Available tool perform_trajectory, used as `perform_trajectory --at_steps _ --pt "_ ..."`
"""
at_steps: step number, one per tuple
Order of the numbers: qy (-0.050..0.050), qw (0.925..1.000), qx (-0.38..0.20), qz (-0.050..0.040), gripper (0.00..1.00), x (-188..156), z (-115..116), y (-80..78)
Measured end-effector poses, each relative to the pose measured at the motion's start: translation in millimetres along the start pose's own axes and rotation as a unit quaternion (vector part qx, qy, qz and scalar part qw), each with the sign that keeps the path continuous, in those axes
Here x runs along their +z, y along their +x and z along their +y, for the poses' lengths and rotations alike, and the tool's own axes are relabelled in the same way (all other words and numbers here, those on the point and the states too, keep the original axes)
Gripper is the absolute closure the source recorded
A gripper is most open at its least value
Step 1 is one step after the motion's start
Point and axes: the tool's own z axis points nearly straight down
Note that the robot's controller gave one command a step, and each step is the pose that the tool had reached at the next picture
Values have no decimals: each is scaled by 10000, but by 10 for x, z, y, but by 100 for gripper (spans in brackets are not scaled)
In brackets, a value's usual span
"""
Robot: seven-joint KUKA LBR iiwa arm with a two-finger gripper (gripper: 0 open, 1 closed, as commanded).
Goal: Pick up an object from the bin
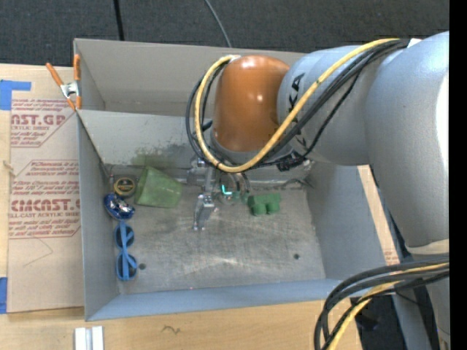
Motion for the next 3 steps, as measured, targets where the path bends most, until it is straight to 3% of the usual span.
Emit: perform_trajectory --at_steps 1,2,3 --pt "-11 9818 1900 -32 0 756 329 -53" --pt "24 9943 1064 -79 0 724 789 -17" --pt "41 9959 898 -24 0 779 840 -153"
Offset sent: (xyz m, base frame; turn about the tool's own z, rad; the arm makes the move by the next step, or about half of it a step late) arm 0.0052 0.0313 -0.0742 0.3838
